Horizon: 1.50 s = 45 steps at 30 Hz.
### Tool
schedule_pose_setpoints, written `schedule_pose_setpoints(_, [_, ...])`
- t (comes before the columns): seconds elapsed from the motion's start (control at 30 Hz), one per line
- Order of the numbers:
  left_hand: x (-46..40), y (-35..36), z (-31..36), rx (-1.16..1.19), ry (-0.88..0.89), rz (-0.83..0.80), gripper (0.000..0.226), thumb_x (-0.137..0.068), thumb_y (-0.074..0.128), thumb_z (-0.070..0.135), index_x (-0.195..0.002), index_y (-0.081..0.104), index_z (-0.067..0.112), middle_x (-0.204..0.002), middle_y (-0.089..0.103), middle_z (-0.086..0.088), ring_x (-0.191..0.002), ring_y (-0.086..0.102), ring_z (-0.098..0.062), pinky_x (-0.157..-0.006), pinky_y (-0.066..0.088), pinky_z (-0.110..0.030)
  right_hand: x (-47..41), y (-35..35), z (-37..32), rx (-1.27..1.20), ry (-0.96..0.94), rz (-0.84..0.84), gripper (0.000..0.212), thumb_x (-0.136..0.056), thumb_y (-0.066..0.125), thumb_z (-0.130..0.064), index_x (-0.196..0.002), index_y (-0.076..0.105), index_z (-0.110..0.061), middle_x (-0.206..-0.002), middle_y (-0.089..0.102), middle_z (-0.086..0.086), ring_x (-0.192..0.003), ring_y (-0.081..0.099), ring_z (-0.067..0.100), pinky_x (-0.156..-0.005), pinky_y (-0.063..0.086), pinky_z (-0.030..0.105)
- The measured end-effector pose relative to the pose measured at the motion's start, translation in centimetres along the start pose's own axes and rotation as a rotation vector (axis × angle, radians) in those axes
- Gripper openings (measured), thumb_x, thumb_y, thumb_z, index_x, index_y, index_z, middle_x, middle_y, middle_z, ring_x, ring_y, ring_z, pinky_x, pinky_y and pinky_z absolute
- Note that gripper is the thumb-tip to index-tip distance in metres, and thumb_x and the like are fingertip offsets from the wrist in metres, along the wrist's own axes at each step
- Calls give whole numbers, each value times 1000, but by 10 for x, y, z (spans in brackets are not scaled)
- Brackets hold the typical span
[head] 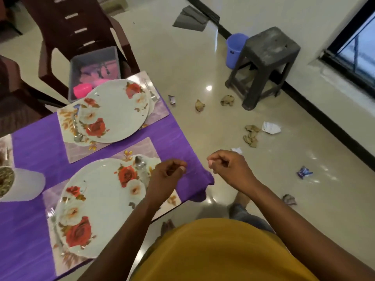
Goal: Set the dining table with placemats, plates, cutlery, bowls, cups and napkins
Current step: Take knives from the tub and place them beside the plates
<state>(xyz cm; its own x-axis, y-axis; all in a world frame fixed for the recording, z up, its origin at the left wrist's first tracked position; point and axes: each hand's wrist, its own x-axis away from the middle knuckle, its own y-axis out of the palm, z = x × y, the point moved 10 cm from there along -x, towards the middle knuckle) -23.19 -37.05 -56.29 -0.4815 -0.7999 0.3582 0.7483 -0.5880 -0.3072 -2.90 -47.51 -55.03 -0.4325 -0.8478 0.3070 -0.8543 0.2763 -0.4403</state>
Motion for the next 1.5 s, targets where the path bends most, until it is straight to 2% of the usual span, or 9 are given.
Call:
schedule_pose_setpoints(0.13, [-34, 54, 32, 72, -35, 61, 27, -98, 64, -1, -96, 76, 24, -84, 78, 2, -72, 68, -8, -70, 52, -29, -31, -72, 20, 50, -15, -50, 10, -92, 71, -24, -92, 77, -33, -83, 72, -21, -79, 70, 5, -88, 58, 40])
schedule_pose_setpoints(0.3, [-68, 113, 72, 179, -47, 124, 25, -100, 62, 3, -96, 75, 25, -84, 78, 2, -74, 68, -12, -65, 53, -27, -78, -148, 29, 84, -17, -78, 12, -92, 70, -23, -89, 76, -32, -83, 75, -12, -79, 71, 10, -83, 59, 40])
schedule_pose_setpoints(0.5, [-104, 141, 96, 209, -64, 156, 21, -101, 63, 8, -100, 76, 24, -89, 78, -1, -79, 70, -17, -69, 57, -29, -147, -178, 8, 127, -101, -152, 9, -94, 69, -25, -93, 77, -30, -88, 75, -15, -82, 71, 8, -83, 60, 39])
schedule_pose_setpoints(0.73, [-173, 108, 100, 265, -142, 294, 16, -104, 60, 13, -106, 75, 20, -95, 80, -1, -88, 77, -20, -72, 59, -28, -237, -162, -45, 158, -224, -235, 7, -93, 71, -26, -96, 77, -28, -87, 75, -17, -79, 71, 4, -79, 60, 29])
schedule_pose_setpoints(0.87, [-226, 77, 112, 312, -151, 333, 15, -105, 59, 15, -109, 74, 18, -95, 80, 0, -90, 77, -20, -78, 61, -33, -305, -147, -78, 193, -276, -276, 8, -94, 71, -29, -100, 77, -27, -89, 74, -16, -80, 70, 3, -79, 60, 28])
schedule_pose_setpoints(1.03, [-285, 19, 133, 305, -152, 385, 15, -104, 60, 15, -107, 74, 21, -96, 80, 3, -89, 76, -17, -82, 61, -39, -383, -121, -127, 225, -306, -325, 12, -94, 71, -27, -89, 72, -38, -83, 73, -22, -77, 70, 1, -75, 56, 22])
schedule_pose_setpoints(1.17, [-323, -22, 140, 270, -161, 385, 15, -104, 60, 16, -110, 74, 21, -97, 80, 4, -91, 75, -18, -85, 61, -42, -438, -93, -157, 247, -295, -354, 5, -94, 71, -29, -94, 75, -32, -87, 74, -18, -80, 70, 1, -79, 59, 26])
schedule_pose_setpoints(1.27, [-343, -49, 145, 276, -170, 420, 17, -105, 59, 17, -111, 74, 20, -98, 79, 5, -92, 75, -17, -84, 61, -39, -466, -69, -175, 239, -283, -419, 6, -96, 70, -32, -100, 75, -31, -92, 74, -15, -83, 71, 4, -81, 59, 26])
schedule_pose_setpoints(1.5, [-400, -114, 136, 338, -230, 582, 16, -105, 60, 18, -111, 75, 20, -96, 80, 5, -91, 75, -16, -83, 62, -34, -552, -1, -211, 282, -289, -583, 10, -95, 72, -28, -103, 77, -25, -94, 75, -11, -87, 72, 7, -87, 61, 31])
